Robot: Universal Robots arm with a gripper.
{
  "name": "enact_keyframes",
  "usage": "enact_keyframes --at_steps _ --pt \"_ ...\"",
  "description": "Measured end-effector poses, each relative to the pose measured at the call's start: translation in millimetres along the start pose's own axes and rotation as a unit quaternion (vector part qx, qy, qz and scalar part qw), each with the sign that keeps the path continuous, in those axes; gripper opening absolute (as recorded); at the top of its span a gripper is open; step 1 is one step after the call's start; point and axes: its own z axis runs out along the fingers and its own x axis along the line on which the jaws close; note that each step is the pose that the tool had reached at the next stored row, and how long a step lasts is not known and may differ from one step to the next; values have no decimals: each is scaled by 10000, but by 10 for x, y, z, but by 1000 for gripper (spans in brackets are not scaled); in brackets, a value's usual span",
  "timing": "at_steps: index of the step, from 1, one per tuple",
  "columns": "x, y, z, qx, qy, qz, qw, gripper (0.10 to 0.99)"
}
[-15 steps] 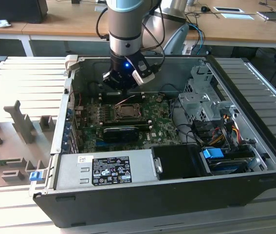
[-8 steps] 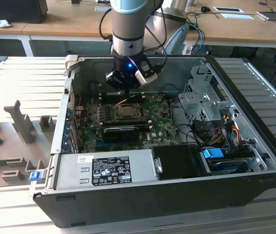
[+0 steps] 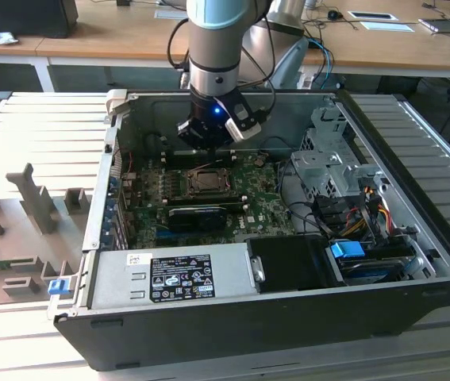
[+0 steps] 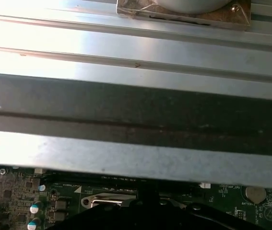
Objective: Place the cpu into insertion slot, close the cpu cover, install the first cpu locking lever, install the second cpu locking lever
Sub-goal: 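Install the first cpu locking lever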
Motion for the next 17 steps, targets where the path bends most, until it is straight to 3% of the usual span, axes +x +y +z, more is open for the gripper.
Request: enact_keyframes --at_steps 6,11,15,17 --pt "-69 -4 60 0 0 0 10000 106" --pt "-78 -12 121 6 0 0 10000 106" --pt "-79 -13 133 37 4 -1 10000 106" --pt "-78 -16 147 82 9 -2 10000 106"
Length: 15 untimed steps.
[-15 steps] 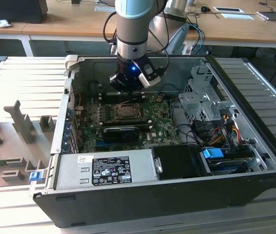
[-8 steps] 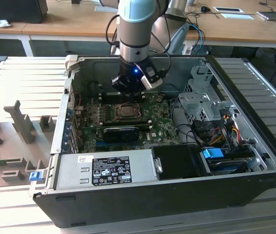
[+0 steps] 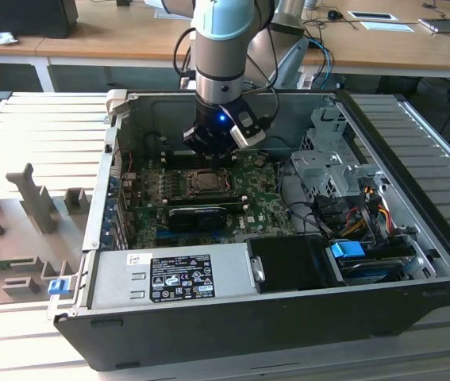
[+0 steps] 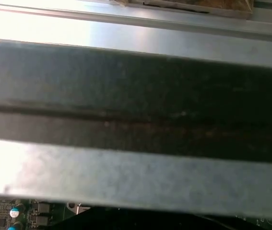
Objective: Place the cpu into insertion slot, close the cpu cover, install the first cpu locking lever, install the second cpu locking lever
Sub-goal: 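Install the first cpu locking lever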
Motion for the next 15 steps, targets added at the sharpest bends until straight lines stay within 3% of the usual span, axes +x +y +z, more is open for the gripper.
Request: enact_keyframes --at_steps 4,10,13,14,15 --pt "1 -2 22 16 1 0 10000 106" --pt "-2 -2 20 -26 -4 2 10000 106" --pt "-5 6 -47 -19 -3 0 10000 106" --pt "-7 14 -120 -12 -2 0 10000 106" --pt "-8 16 -139 -11 -2 1 10000 106"
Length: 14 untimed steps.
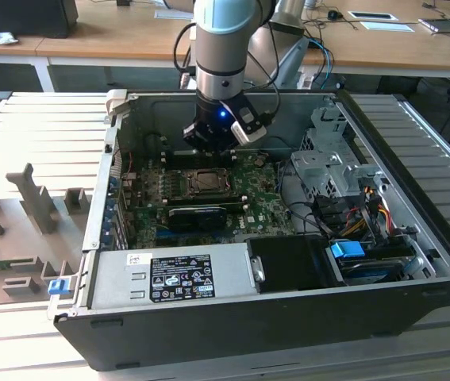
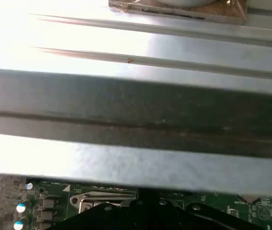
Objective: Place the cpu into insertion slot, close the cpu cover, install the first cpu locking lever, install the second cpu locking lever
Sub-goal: 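Install the first cpu locking lever, then install the second cpu locking lever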
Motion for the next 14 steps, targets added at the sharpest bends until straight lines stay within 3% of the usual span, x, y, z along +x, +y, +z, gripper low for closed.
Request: enact_keyframes --at_steps 14 --pt "9 -94 -11 1 0 0 10000 106"
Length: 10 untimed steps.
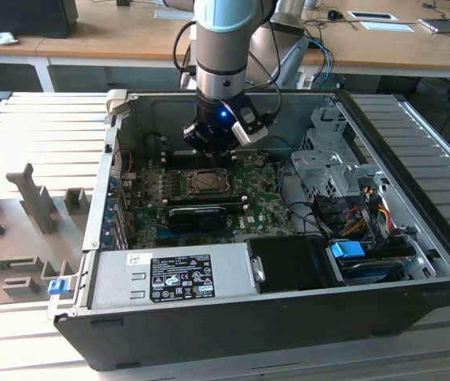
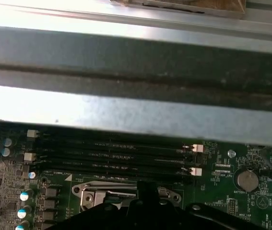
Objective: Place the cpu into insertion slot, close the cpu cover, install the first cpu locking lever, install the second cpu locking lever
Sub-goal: 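Install the second cpu locking lever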
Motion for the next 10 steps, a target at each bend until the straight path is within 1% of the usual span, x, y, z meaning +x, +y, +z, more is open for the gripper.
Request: enact_keyframes --at_steps 3,7,10 --pt "3 -30 -3 -1 0 1 10000 106" --pt "4 -41 -5 0 0 0 10000 106" --pt "6 -64 -7 -1 0 0 10000 106"
